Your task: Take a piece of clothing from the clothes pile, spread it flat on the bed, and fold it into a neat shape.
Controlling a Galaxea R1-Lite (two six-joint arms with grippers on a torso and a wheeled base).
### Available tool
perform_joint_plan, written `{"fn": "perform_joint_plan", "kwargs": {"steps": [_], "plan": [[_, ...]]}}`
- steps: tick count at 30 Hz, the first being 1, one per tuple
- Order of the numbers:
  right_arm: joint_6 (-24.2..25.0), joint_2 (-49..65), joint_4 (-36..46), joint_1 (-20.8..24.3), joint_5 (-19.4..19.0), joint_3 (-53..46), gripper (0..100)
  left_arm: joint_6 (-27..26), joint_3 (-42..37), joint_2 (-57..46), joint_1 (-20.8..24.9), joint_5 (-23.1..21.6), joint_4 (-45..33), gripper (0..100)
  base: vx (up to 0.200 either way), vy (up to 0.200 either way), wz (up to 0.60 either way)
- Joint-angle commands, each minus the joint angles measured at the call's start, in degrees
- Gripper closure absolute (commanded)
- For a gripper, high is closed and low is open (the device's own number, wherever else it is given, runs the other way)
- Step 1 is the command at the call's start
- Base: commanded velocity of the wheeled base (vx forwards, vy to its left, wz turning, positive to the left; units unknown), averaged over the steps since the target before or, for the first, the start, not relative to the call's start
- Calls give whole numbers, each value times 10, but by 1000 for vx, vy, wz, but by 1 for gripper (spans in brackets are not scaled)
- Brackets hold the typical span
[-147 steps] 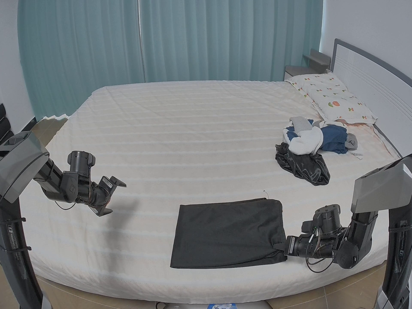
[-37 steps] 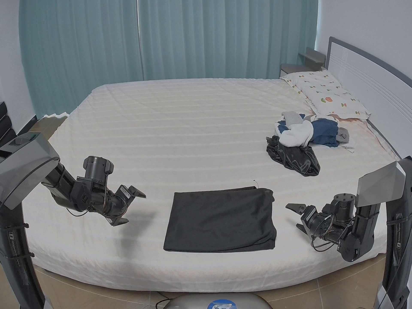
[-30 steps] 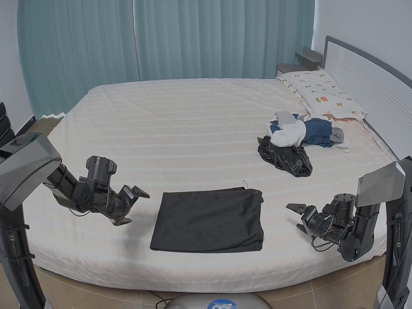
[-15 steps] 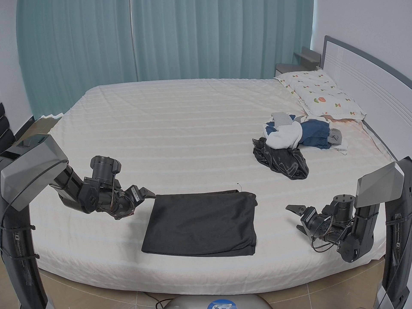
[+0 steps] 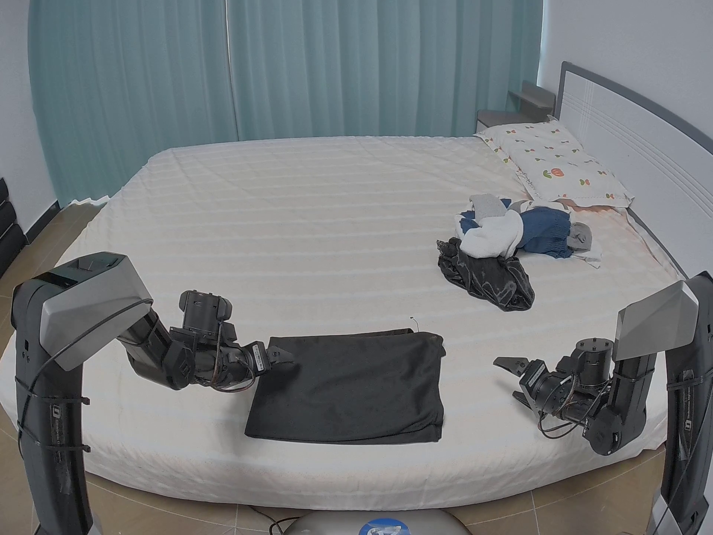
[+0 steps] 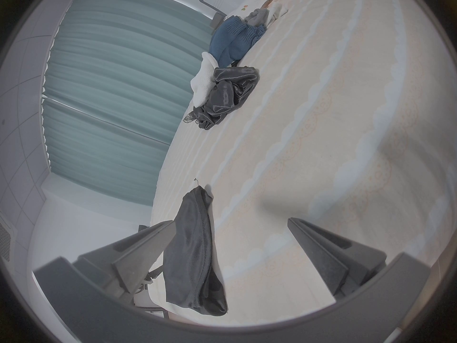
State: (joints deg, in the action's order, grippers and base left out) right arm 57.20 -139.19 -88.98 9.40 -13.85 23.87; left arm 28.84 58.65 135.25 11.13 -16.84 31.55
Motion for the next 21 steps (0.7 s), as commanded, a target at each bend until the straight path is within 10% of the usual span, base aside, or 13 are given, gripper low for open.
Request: {"fn": "perform_joint_plan", "kwargs": {"steps": [1,8,9,21], "plan": [[0,-1,-6,0,0,0,0,2,10,17,14,4,0,0,0,0,0],[0,-1,-6,0,0,0,0,2,14,25,14,7,0,0,0,0,0],[0,-1,-6,0,0,0,0,2,14,26,14,7,0,100,0,0,0],[0,-1,-6,0,0,0,0,52,1,4,6,7,-2,100,0,0,0]]}}
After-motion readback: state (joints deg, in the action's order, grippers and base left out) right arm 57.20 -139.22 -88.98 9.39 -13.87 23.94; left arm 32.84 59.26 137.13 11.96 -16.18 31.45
